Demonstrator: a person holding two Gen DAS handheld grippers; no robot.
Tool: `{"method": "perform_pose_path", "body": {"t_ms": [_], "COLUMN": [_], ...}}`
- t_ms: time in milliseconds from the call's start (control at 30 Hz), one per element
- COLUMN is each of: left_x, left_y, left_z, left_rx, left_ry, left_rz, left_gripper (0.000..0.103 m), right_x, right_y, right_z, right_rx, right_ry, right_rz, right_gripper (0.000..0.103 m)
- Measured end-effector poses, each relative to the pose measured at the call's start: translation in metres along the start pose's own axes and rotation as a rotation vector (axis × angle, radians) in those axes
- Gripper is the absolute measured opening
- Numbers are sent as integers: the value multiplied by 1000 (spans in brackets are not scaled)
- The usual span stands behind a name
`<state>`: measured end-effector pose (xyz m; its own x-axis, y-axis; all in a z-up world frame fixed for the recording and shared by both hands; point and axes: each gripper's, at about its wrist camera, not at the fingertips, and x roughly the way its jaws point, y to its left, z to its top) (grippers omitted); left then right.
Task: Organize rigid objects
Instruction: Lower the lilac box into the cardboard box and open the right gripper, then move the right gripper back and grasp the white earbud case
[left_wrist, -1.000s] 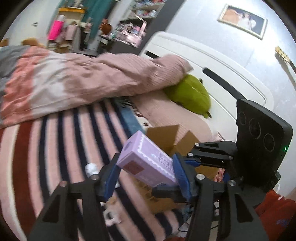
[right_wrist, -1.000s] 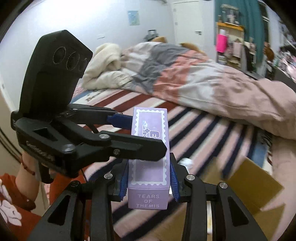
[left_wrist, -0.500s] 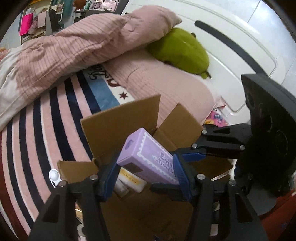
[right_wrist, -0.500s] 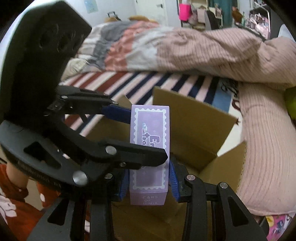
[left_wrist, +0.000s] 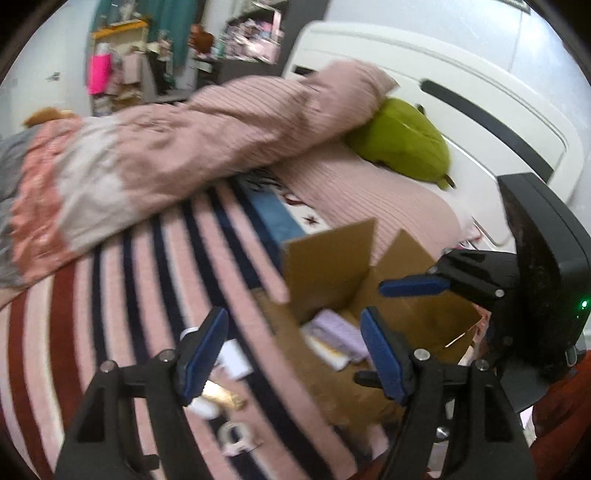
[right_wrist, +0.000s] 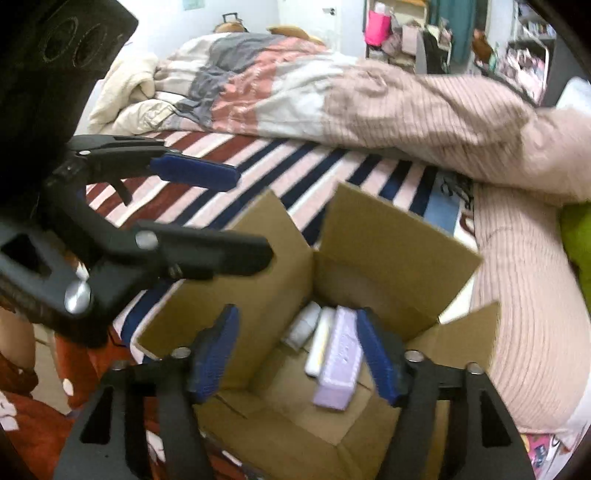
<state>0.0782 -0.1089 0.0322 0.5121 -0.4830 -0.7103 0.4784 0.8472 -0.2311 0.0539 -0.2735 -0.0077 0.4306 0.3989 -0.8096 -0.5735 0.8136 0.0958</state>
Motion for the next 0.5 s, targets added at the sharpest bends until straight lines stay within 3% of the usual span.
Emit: {"method": "perform_pose_path", "body": {"t_ms": [33,133,267,500], "left_x": [-10,-40,-69,-84], "left_y": [9,41,83,138], "left_z": [-5,-25,-60,-116], "left_rx": [-18,-83,-160,-271], "left_ry": [-19,-67,-98,-97], "left_rz": [17,72,177,254], "left_gripper": [73,76,76,76], "right_x": [-2,-6,0,45], "right_y": [9,39,77,138], "right_z": [4,18,36,53], "right_rx": [-22,-79,-88,-127], "right_ry": [-22,-75,-111,-99], "right_rz": [-12,-16,72,124], "right_gripper": [78,82,83,83]}}
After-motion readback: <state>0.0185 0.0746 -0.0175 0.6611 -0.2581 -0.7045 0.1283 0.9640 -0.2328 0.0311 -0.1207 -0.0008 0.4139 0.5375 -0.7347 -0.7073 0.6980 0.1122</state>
